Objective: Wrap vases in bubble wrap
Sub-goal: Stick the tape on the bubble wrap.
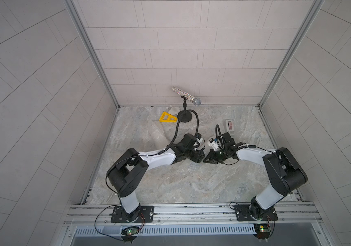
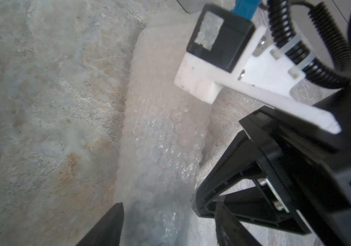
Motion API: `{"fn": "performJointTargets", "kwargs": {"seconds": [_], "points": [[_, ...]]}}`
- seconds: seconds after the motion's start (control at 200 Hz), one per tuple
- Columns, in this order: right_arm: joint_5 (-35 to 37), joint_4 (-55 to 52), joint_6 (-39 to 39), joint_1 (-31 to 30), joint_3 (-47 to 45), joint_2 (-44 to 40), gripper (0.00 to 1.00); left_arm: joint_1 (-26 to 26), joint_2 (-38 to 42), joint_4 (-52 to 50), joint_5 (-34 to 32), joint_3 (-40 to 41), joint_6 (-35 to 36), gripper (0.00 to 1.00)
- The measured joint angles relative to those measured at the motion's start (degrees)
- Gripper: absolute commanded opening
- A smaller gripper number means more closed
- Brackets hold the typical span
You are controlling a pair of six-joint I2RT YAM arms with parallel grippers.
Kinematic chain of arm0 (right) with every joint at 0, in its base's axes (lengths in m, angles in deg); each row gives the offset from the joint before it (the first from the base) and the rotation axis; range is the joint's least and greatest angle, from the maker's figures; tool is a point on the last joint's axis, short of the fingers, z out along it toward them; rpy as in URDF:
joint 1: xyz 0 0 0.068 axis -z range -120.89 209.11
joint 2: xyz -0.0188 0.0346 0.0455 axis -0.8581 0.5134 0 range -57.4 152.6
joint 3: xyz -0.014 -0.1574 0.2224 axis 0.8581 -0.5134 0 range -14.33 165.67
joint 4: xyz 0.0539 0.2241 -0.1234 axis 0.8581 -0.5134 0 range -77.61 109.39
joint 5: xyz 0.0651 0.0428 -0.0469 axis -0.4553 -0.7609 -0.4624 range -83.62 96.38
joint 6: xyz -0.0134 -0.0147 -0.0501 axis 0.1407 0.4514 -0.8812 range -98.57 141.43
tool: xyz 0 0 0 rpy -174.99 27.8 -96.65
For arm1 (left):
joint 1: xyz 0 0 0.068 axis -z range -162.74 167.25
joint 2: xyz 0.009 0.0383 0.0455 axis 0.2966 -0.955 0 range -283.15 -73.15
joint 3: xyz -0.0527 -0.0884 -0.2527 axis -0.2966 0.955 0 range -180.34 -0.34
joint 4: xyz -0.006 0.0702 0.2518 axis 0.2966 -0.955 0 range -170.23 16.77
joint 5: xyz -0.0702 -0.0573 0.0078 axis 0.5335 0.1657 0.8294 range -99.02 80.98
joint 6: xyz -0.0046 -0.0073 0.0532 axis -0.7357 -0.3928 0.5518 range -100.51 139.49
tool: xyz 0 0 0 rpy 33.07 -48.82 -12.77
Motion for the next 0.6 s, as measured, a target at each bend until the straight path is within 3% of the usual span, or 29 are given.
{"fn": "performJointTargets", "kwargs": {"seconds": [0.27,0.596], "points": [[-0.02,0.02,0.0,0.0,0.0,0.0,0.0,-1.18,-1.73,-0.09,1.36,-0.02,-1.77,0.54],[-0.07,0.0,0.0,0.0,0.0,0.0,0.0,-1.73,-1.9,0.92,4.85,-0.02,-3.32,0.53]]}}
